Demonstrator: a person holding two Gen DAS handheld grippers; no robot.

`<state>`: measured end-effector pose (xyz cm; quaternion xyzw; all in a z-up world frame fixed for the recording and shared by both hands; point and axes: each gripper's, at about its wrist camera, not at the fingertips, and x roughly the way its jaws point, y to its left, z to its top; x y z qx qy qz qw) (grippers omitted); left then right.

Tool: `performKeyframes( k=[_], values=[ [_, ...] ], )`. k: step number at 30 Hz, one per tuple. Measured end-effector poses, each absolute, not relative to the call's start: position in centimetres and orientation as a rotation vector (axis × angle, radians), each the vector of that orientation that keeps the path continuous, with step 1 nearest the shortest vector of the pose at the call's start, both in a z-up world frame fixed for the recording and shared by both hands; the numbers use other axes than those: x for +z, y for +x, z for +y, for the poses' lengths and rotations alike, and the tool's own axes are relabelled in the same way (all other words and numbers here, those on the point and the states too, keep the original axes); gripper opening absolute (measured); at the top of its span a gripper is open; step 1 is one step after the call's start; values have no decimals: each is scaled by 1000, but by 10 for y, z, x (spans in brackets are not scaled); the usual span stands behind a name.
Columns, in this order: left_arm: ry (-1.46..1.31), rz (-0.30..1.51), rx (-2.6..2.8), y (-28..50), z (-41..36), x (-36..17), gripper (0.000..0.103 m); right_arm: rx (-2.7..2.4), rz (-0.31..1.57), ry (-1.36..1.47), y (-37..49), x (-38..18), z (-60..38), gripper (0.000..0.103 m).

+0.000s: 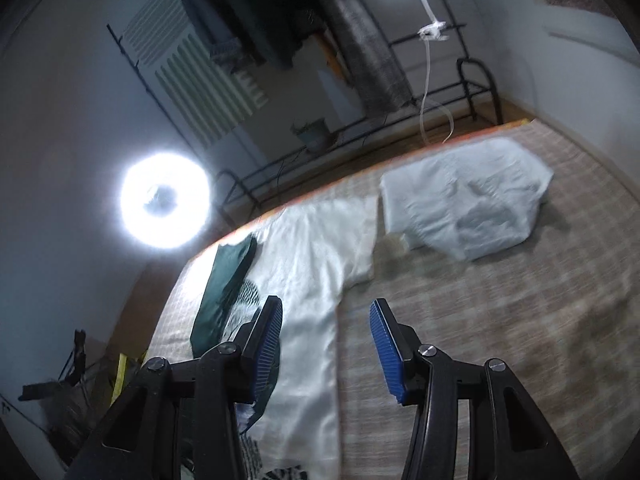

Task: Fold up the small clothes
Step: 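Open the right tool and move it to the white sleeve edge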

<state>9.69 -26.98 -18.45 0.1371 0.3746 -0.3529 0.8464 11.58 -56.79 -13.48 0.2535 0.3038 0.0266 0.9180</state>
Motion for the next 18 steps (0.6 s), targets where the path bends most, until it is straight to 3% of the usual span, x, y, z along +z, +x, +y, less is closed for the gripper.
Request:
performKeyframes(
  k=[2,6,10,18],
  values=[
    [276,831,-766,93,-287,-204,33,61,588,575,106,-132,-583,56],
    [210,893,-836,81,-305,-220,34,56,567,643,99,-134,-604,57],
    [268,880,-863,65,-320,-227,49,31,599,658,111,-144,-611,57],
    [354,896,-807,60,-335,-248,49,22,675,724,144,-175,-613,57]
  ],
)
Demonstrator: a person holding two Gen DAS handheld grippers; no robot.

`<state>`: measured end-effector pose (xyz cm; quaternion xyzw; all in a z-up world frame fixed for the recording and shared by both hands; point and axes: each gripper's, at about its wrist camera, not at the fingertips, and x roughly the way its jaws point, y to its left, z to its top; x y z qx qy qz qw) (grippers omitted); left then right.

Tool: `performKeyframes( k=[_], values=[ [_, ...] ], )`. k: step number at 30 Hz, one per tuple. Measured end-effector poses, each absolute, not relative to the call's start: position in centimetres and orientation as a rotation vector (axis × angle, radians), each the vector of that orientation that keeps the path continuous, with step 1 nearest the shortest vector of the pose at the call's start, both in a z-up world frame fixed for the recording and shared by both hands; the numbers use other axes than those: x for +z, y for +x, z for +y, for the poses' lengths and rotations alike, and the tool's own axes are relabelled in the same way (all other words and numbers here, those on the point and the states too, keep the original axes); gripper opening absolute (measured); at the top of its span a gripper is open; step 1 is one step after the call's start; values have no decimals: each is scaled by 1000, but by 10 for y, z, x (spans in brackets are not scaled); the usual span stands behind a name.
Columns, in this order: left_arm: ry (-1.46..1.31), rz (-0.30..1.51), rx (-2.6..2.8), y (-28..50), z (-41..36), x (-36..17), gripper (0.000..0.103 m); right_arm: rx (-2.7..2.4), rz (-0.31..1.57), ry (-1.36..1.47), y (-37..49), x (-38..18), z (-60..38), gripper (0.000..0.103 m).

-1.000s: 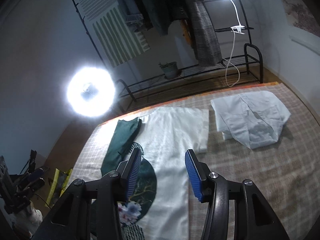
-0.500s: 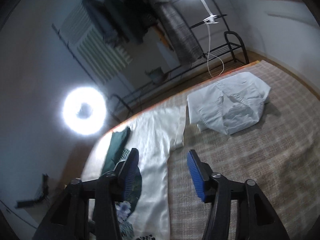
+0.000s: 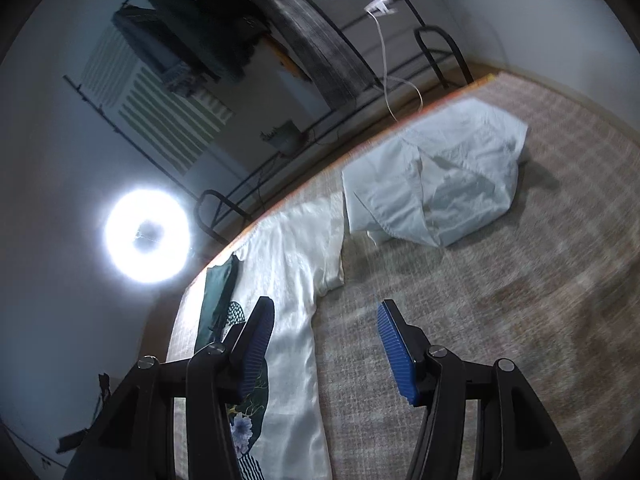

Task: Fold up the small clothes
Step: 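Open the right tool and move it to the white sleeve edge, then grasp the white sleeve edge with the right tool and fold it inward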

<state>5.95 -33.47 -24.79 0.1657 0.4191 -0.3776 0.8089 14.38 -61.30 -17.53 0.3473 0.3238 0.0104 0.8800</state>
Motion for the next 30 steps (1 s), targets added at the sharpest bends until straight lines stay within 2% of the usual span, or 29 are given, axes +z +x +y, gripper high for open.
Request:
performKeyframes(
  k=[2,4,6,7,10,20,25,27,28,30],
  values=[
    [356,883,-814,60,-336,-247,44,20,693,747,154,-186,-613,57],
    [360,868,-812,61,-336,-247,20,6,714,747,165,-194,-612,57],
    [345,866,-805,68,-336,-248,9,2,736,746,177,-202,-611,57],
    [328,874,-806,71,-335,-248,7,5,747,750,184,-206,-609,57],
    [237,914,-810,81,-325,-244,4,8,779,765,204,-219,-604,57],
    [75,914,-814,84,-297,-224,3,-71,880,778,275,-263,-587,56],
    [41,916,-809,90,-284,-222,3,-109,857,834,294,-277,-585,56],
    [27,918,-805,92,-281,-225,3,-112,854,823,299,-275,-582,50],
    [19,922,-805,93,-279,-226,3,-104,862,812,302,-274,-579,41],
    [-2,931,-807,101,-280,-229,3,-111,883,776,307,-275,-572,36]
  ],
)
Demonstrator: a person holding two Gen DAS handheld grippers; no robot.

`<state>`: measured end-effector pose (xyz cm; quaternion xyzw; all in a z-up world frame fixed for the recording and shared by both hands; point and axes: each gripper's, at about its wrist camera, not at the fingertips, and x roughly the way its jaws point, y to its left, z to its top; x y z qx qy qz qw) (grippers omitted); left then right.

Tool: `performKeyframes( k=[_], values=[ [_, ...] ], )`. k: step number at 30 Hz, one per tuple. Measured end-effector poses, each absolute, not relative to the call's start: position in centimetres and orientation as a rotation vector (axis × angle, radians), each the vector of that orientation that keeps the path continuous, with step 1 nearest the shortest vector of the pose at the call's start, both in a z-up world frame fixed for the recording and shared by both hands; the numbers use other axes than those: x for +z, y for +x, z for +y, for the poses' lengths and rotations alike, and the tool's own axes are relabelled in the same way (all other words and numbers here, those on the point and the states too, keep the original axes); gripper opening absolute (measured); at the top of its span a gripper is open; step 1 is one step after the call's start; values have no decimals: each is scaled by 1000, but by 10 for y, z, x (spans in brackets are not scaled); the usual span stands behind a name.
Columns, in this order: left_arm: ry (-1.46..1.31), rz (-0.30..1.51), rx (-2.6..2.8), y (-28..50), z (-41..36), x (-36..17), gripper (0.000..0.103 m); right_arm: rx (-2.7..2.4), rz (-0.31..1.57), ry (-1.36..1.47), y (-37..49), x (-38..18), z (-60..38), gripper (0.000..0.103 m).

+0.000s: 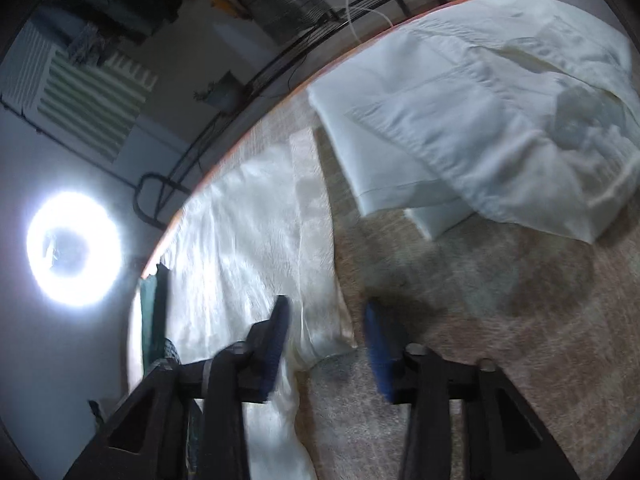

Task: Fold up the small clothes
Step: 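Grasp the white sleeve edge with the right tool and fold it inward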

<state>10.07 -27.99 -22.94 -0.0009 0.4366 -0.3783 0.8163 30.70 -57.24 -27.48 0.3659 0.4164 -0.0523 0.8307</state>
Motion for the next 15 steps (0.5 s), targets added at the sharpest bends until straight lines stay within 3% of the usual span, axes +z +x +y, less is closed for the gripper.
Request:
performKeyframes(
  k=[5,15],
  values=[
    [-60,950,-820,105,-273,-232,3,-91,907,728,316,-275,-566,3],
    [-213,991,-824,111,-245,-231,2,-131,869,658,329,-249,-545,0]
  ],
)
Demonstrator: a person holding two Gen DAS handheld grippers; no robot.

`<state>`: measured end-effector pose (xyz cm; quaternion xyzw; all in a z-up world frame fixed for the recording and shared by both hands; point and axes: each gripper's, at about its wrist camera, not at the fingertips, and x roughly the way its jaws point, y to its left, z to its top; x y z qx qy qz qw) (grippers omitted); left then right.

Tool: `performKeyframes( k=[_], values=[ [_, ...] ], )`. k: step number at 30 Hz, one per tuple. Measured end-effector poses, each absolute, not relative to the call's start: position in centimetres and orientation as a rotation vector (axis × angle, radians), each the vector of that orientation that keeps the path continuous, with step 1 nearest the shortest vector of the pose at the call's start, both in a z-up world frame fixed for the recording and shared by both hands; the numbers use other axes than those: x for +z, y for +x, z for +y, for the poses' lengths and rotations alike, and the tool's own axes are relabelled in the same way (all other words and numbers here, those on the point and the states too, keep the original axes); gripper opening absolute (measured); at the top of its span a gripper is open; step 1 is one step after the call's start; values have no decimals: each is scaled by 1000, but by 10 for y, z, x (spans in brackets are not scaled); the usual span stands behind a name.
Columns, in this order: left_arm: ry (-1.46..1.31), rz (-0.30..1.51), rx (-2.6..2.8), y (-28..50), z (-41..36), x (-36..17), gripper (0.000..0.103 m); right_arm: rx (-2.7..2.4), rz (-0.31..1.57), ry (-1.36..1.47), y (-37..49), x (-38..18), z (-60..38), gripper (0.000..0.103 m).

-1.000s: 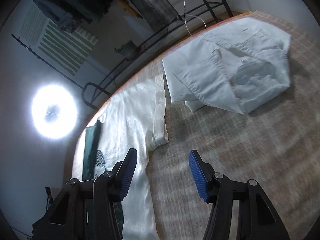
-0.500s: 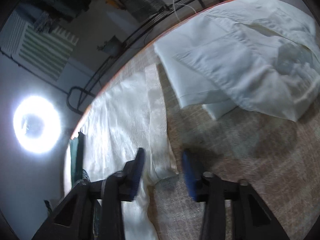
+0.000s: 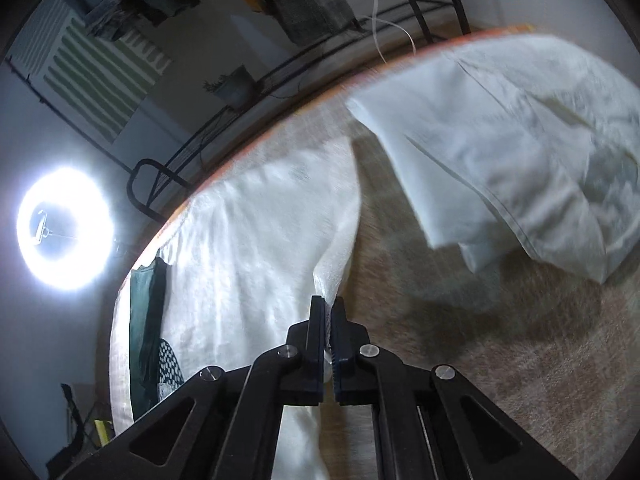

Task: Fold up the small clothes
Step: 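Grasp the white sleeve edge with the right tool and fold it inward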

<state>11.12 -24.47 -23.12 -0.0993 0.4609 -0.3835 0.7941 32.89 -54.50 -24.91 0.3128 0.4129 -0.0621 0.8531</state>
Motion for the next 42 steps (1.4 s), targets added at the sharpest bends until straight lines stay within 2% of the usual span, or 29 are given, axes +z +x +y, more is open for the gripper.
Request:
performKeyframes(
  k=[7,15,26,35,37,38,39,40,41,42],
  values=[
    [-293,994,-756,116,-207,-234,2,-85,846,528,346,-221,-498,0],
    [-323,983,-656,115,-166,-235,2,-8,859,390,373,-214,-428,0],
    [-362,999,-513,121,-120,-244,2,133,898,178,400,-229,-318,0],
    [-243,1004,-435,119,-121,-245,2,165,956,75,411,-260,-281,0],
    [-221,1011,-429,119,-123,-243,3,182,969,76,412,-264,-281,3],
    [-212,1014,-428,119,-123,-242,6,191,971,81,412,-265,-281,5],
    [-205,1020,-421,119,-123,-241,22,203,975,86,411,-265,-283,11],
    [-205,1025,-413,120,-122,-239,44,222,985,93,411,-264,-286,25],
    [-216,1016,-413,119,-120,-236,50,240,988,103,410,-261,-290,32],
    [-223,1003,-410,118,-118,-231,52,256,984,117,408,-257,-294,33]
  ],
)
